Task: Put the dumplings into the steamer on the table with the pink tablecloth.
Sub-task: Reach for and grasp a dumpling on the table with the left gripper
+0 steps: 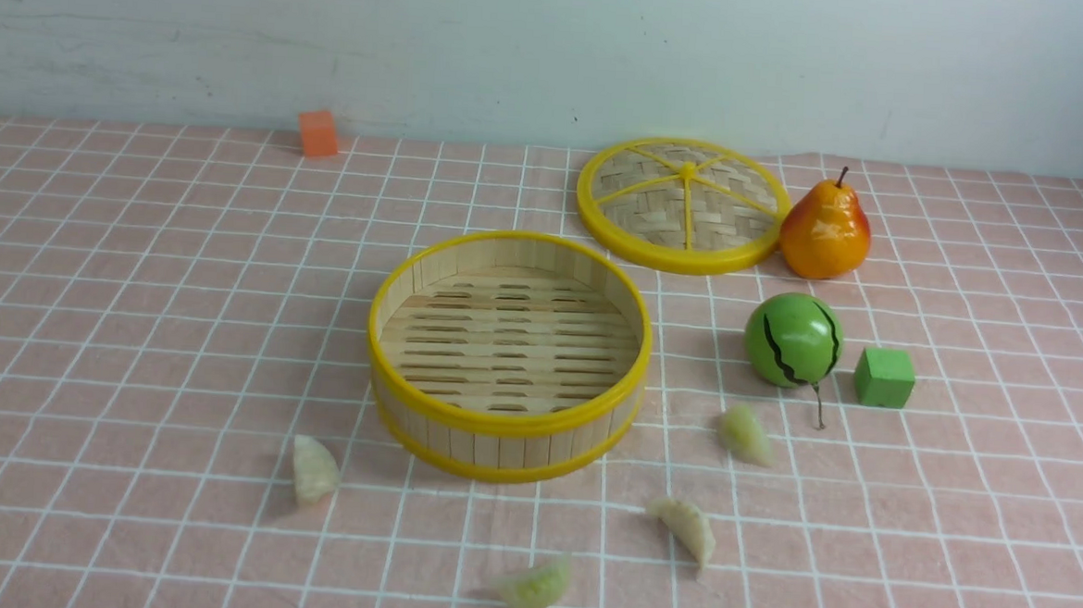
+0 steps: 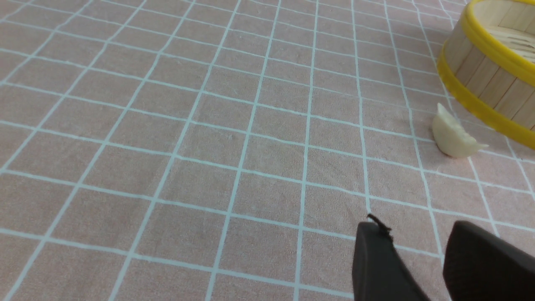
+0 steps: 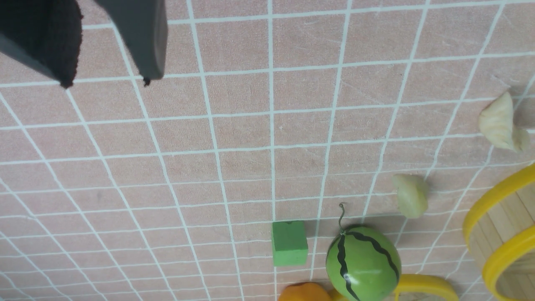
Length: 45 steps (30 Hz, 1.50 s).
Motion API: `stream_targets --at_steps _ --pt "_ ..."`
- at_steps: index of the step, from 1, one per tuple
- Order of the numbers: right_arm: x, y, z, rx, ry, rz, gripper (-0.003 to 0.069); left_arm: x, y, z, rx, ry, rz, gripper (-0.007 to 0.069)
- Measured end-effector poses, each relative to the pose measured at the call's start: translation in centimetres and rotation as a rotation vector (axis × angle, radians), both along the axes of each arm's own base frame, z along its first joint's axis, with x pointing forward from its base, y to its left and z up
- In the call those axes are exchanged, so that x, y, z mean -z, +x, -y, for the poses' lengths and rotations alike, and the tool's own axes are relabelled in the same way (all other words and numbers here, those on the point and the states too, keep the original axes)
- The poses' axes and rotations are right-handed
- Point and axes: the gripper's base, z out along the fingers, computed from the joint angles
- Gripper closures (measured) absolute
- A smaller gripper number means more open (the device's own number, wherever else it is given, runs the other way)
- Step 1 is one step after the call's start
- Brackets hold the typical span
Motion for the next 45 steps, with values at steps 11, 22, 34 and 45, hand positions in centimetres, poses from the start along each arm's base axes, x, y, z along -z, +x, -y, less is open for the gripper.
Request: stream_targets --at_steps 11,22,34,45 --pt "0.0 0.0 -0.4 -0.009 0.110 0.003 0.0420 -0.8 0.2 0.3 0.000 -0.107 0.093 0.0386" --pt "-0.4 -0.1 -2.6 -0.058 0.811 -0.015 0.0420 -2.5 0.4 1.3 -0.071 -1.116 0.174 0.0386" --pt "-1.3 -0.1 -3.3 -0.087 1.126 0.002 0.0420 -3.2 0.4 0.8 -0.126 -1.433 0.235 0.0386" --pt "-3.6 -0.5 -3.7 -0.248 0.806 0.100 0.0428 -5.9 -0.4 2.4 0.127 -1.018 0.224 0.0406"
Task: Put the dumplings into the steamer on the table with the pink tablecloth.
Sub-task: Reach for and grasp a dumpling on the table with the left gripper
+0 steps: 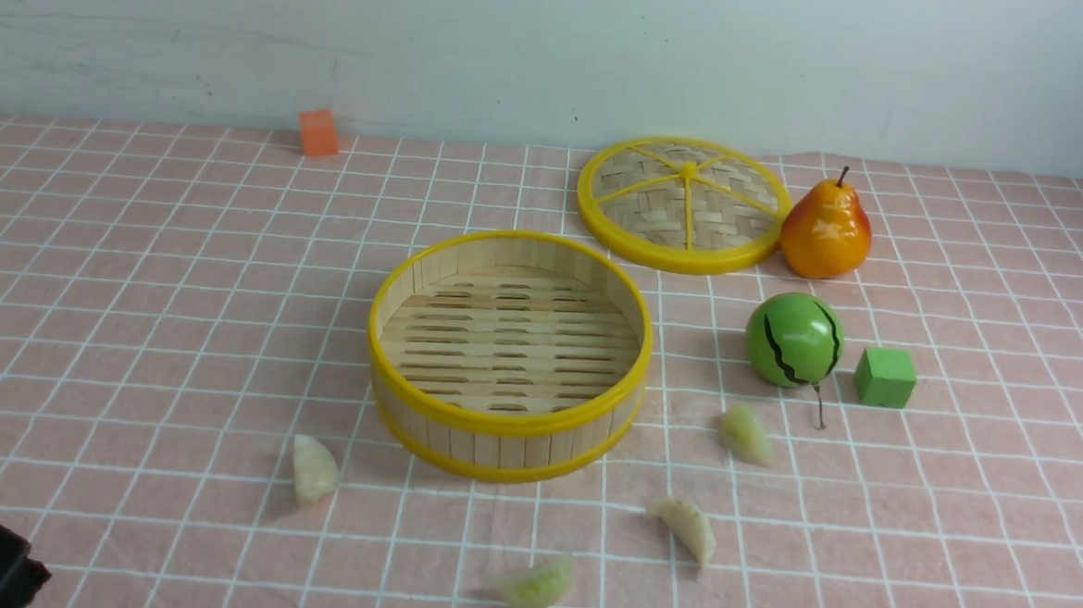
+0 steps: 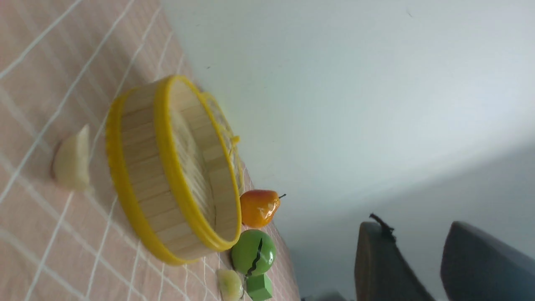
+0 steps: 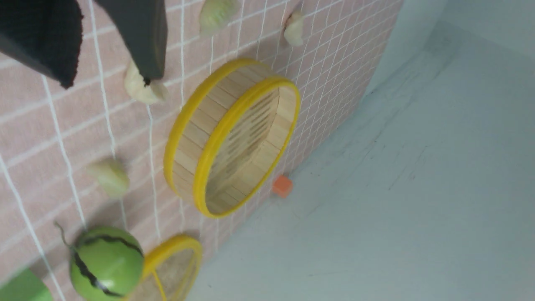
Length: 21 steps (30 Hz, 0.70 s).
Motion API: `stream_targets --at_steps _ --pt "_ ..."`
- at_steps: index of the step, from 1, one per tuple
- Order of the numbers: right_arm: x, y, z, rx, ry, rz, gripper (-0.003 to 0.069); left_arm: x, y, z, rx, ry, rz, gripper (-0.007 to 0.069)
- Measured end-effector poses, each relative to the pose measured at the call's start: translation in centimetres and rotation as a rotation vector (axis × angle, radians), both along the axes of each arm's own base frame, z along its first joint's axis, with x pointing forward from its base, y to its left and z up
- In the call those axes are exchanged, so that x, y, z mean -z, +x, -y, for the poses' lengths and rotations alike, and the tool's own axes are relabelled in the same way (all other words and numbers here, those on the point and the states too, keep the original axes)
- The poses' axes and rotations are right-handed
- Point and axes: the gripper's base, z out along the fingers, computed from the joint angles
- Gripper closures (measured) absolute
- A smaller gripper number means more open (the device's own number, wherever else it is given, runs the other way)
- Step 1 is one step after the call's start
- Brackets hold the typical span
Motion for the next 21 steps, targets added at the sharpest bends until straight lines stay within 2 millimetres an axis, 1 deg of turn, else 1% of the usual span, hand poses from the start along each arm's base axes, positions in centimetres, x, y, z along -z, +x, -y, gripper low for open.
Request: stream_targets --at_steps 1,3,6,7,9,10,12,13,16,17,18,19,21 --pt "-0.5 -0.1 0.0 -0.001 -0.032 0.027 0.0436 -0.5 -0.1 0.0 0.000 0.039 0.023 0.0419" --pt "-2.6 -0.1 0.1 0.003 -0.110 0.092 0.0502 -2.3 -0.4 0.2 0.004 0.139 0.075 0.0475" --pt "-5.1 0.6 0.1 -0.001 -0.217 0.109 0.0624 -4.0 0.2 0.4 0.036 0.286 0.041 0.0583" --pt "-6.1 1.3 0.1 -0.010 -0.270 0.094 0.0660 -4.7 0.7 0.7 0.069 0.349 0.007 0.0627" --pt "-8.0 2.3 0.0 -0.042 -0.353 0.082 0.0678 -5.7 1.7 1.0 0.137 0.489 -0.071 0.0638" --pt "-8.5 2.7 0.0 -0.057 -0.391 0.074 0.0678 -5.9 2.0 1.0 0.158 0.546 -0.100 0.0638" --pt "-10.0 4.1 -0.3 -0.122 -0.488 0.033 0.0678 -6.6 3.2 1.1 0.235 0.670 -0.195 0.0638" --pt "-10.7 5.0 -0.4 -0.166 -0.535 0.001 0.0678 -6.8 3.9 1.1 0.295 0.759 -0.272 0.0638" --pt "-11.3 7.2 -0.7 -0.290 -0.662 -0.106 0.0678 -7.2 5.5 0.8 0.403 0.904 -0.419 0.0638" --pt "-11.4 7.4 -0.8 -0.300 -0.659 -0.113 0.0678 -7.2 5.7 0.9 0.421 0.913 -0.433 0.0638" --pt "-11.2 8.3 -1.2 -0.375 -0.695 -0.175 0.0677 -7.3 6.4 1.0 0.477 0.954 -0.491 0.0638" --pt "-11.0 8.8 -1.6 -0.428 -0.722 -0.212 0.0677 -7.3 6.8 1.2 0.508 0.982 -0.521 0.0638" --pt "-10.4 10.1 -2.6 -0.560 -0.777 -0.322 0.0676 -7.1 7.9 2.1 0.606 1.035 -0.584 0.0638"
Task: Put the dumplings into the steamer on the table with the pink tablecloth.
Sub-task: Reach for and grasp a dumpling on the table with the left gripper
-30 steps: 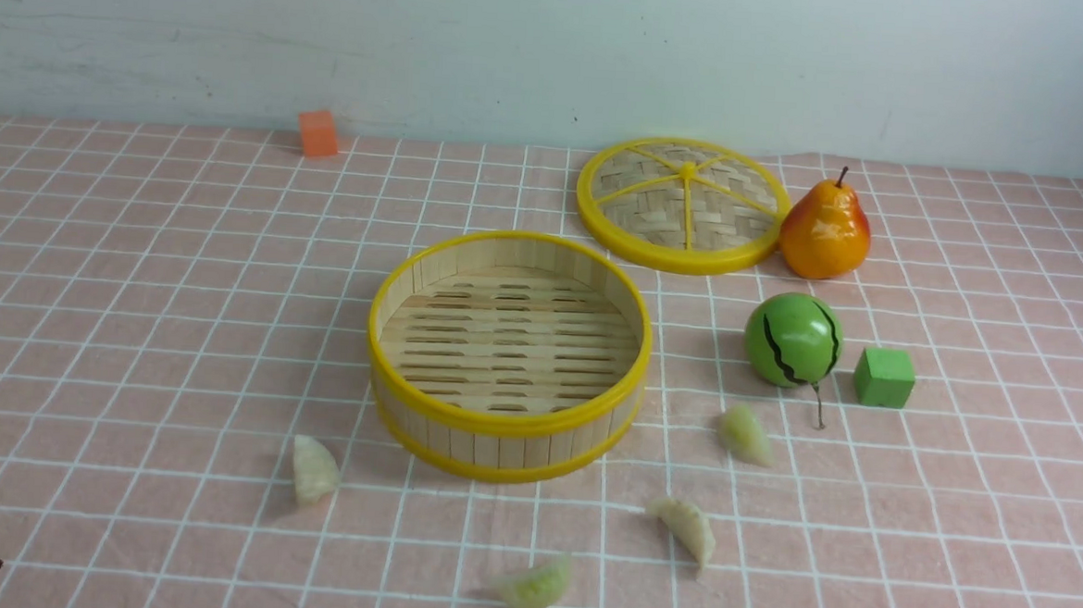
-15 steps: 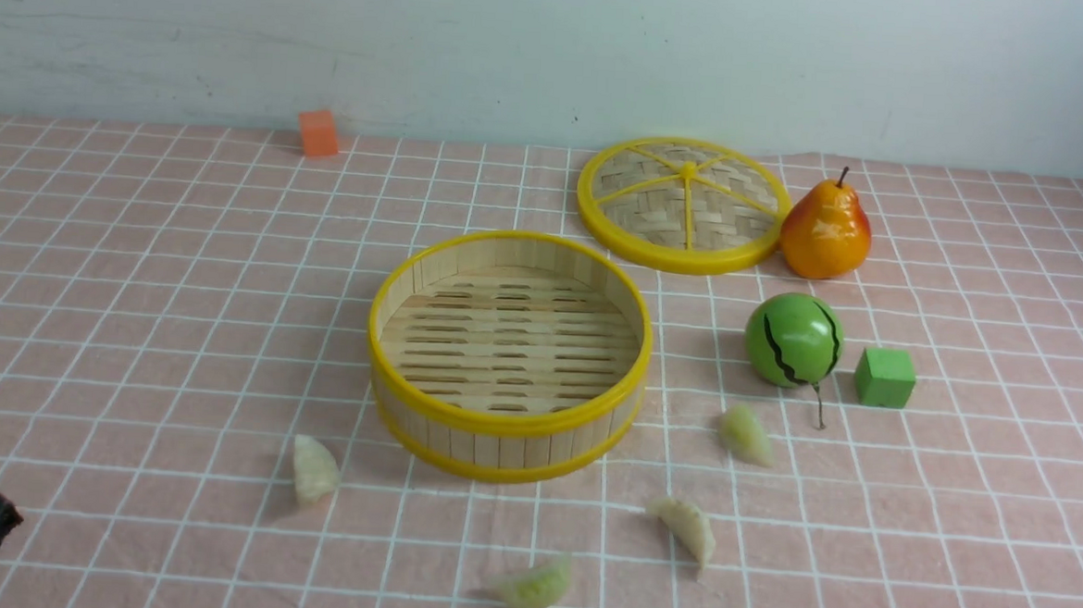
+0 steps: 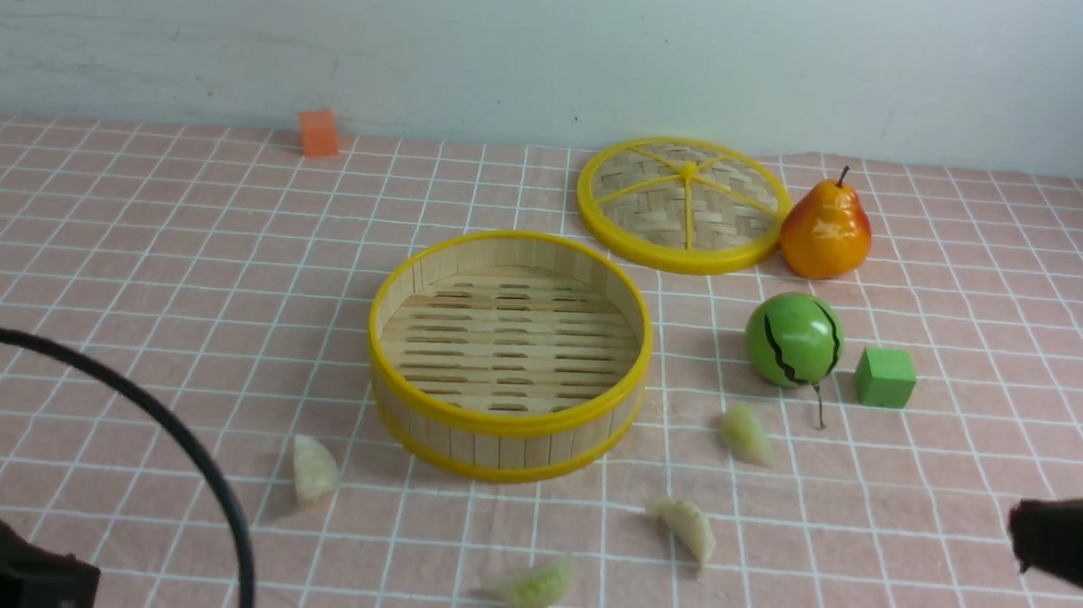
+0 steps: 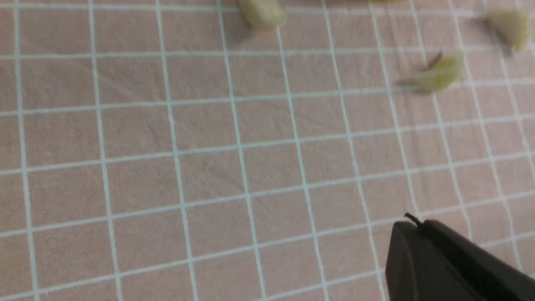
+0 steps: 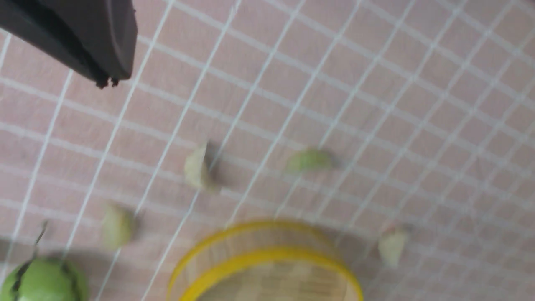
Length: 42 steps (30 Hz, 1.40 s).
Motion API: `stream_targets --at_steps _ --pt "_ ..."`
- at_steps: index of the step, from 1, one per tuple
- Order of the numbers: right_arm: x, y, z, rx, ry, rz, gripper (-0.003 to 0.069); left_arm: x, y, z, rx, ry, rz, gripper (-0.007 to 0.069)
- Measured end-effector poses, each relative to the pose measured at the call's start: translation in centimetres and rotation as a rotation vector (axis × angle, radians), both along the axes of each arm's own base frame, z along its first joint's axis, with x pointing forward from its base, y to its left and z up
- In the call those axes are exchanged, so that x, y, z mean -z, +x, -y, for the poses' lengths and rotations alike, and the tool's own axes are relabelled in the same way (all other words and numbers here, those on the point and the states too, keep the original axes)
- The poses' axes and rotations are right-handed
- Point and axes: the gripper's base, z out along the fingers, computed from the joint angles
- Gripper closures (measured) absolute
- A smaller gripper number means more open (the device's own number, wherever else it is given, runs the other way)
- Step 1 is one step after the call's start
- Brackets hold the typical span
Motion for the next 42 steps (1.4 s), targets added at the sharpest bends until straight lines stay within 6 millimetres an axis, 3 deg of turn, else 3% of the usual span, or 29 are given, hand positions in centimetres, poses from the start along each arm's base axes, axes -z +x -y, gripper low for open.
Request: stream_targets --at_steps 5,8,9,13,18,22,36,42 --pt "1.0 1.8 -2.4 -0.187 -0.169 -0.216 0.0675 0.7 3.0 2.5 0.093 0.137 -0.146 0.0638" --pt "1.1 1.9 -3.4 -0.242 -0.198 -0.258 0.0673 1.0 5.4 3.8 0.063 0.183 -0.201 0.0623" --pt "1.1 1.9 -3.4 -0.244 -0.198 -0.259 0.0673 1.0 5.4 3.8 0.060 0.184 -0.201 0.0620" --pt "0.8 1.8 -3.6 -0.256 -0.199 -0.248 0.0669 2.3 9.6 5.0 0.005 0.217 -0.266 0.0470" --pt "0.4 1.4 -3.5 -0.255 -0.196 -0.225 0.0666 4.3 14.4 4.2 -0.133 0.165 -0.291 0.0230" --pt "0.2 1.1 -3.4 -0.255 -0.193 -0.214 0.0662 5.9 16.7 3.3 -0.189 0.149 -0.296 0.0137" --pt "0.1 1.3 -3.3 -0.246 -0.196 -0.192 0.0651 12.0 20.8 4.2 -0.237 0.118 -0.262 0.0113" --pt "0.0 1.4 -3.4 -0.239 -0.192 -0.178 0.0648 13.8 21.5 4.4 -0.246 0.124 -0.280 0.0169"
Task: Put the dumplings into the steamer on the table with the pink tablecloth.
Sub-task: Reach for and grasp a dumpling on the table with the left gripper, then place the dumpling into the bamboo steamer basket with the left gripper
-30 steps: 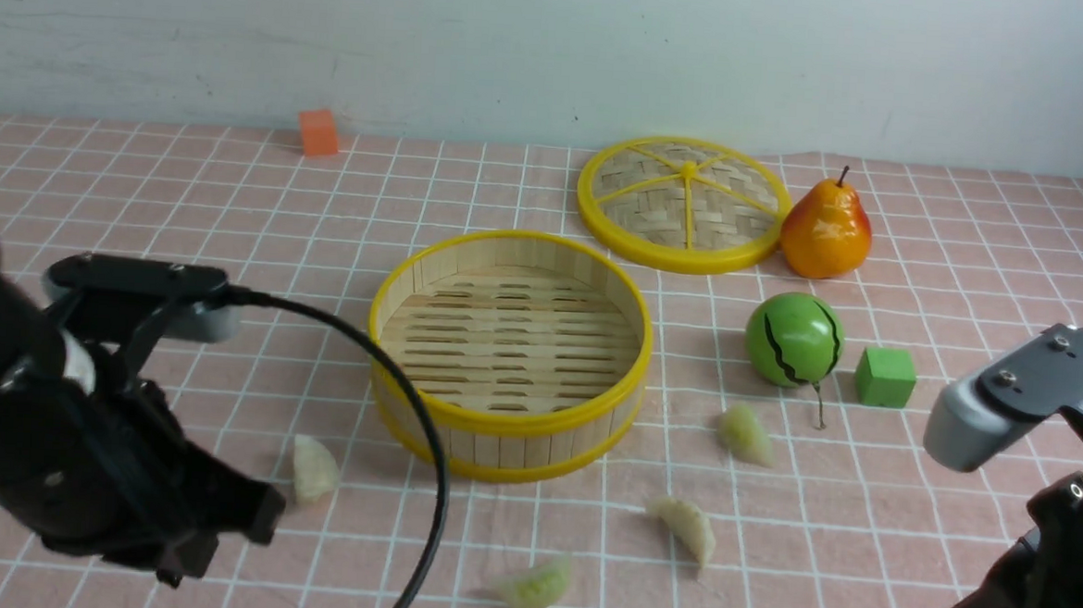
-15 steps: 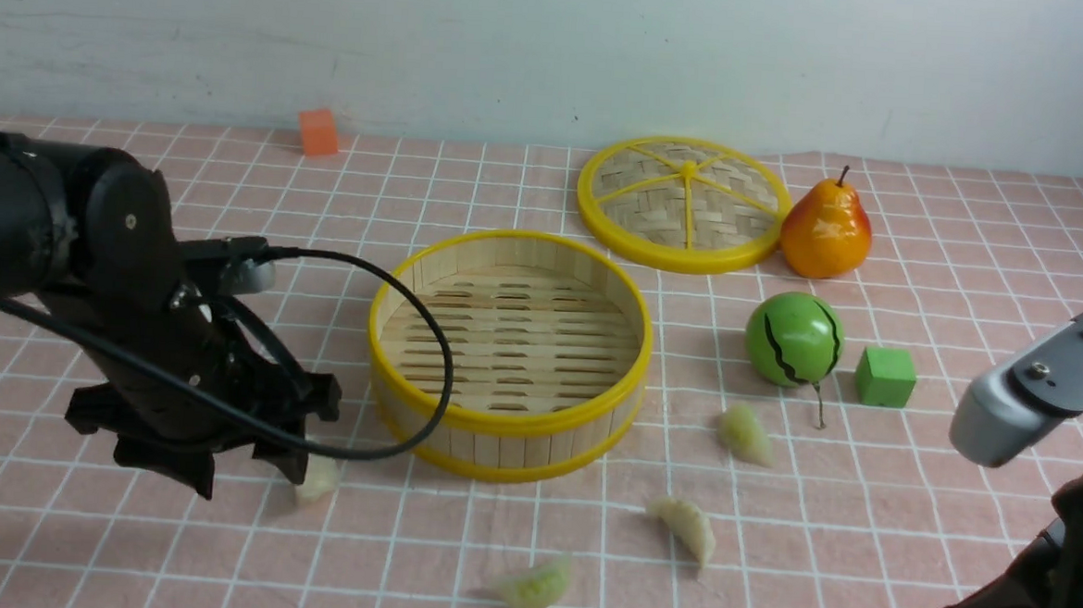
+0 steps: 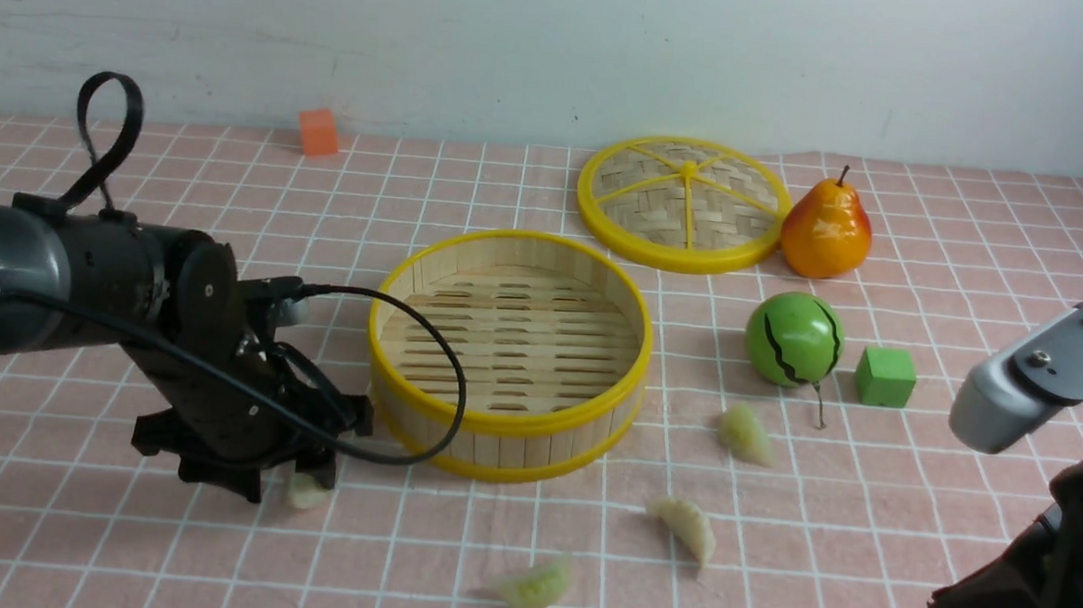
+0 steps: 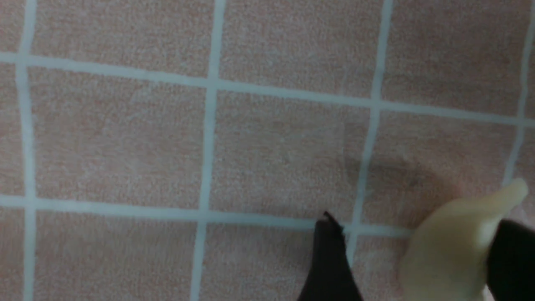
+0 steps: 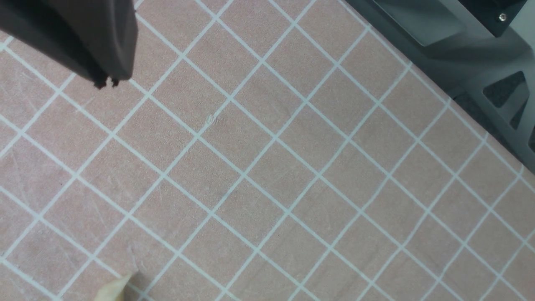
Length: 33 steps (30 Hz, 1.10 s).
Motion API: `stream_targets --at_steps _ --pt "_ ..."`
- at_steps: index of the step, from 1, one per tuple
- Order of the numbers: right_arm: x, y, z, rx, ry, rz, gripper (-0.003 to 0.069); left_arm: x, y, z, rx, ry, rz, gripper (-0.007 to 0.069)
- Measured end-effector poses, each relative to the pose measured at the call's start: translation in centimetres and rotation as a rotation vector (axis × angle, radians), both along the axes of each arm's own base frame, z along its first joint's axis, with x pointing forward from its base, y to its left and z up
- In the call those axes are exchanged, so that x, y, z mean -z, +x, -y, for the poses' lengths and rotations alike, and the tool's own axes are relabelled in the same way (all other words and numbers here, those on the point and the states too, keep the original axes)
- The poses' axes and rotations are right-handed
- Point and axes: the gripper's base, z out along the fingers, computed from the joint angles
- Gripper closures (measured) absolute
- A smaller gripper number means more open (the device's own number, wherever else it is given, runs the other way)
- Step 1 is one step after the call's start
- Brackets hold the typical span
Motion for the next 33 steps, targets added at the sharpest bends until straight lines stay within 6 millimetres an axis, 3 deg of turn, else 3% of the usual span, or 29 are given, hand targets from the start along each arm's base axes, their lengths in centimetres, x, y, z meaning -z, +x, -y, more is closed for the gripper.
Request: stream_targets --at_steps 5,8,13,16,17,18,20,21,24,28,33 --pt "0.0 0.1 0.0 0.002 0.002 0.006 0.0645 0.0 0.0 0.0 0.008 0.004 -0.008 0.0400" --pt "0.0 0.1 0.0 0.004 0.004 0.011 0.0643 -0.4 0.1 0.1 0.033 0.013 -0.031 0.0390" --pt "-0.1 0.1 0.0 0.005 0.005 0.013 0.0638 -4.7 0.7 0.3 0.086 0.008 0.013 0.0390" --pt "-0.1 0.1 0.0 0.005 0.005 0.014 0.0638 -9.8 1.9 1.2 0.111 -0.054 0.113 0.0390" --pt "-0.1 0.1 0.0 0.005 0.005 0.014 0.0638 -10.0 2.0 1.2 0.117 -0.058 0.119 0.0390" --pt "-0.1 0.1 0.0 0.006 0.006 0.016 0.0638 -11.8 2.5 2.0 0.159 -0.068 0.164 0.0390" --pt "-0.1 0.2 0.0 0.007 0.006 0.017 0.0638 -13.2 3.2 3.3 0.219 -0.068 0.206 0.0390" --pt "-0.1 0.2 0.0 0.007 0.006 0.017 0.0638 -13.2 3.4 3.5 0.224 -0.067 0.205 0.0390" --pt "-0.1 0.2 0.0 0.008 0.007 0.019 0.0637 -13.7 4.8 6.7 0.311 -0.062 0.236 0.0390" --pt "-0.1 0.1 -0.1 0.009 0.022 0.013 0.0631 -12.0 7.4 10.6 0.372 -0.068 0.246 0.0390" --pt "-0.1 -0.1 -0.2 0.006 0.034 -0.013 0.0625 -8.4 10.6 12.5 0.333 -0.082 0.234 0.0390"
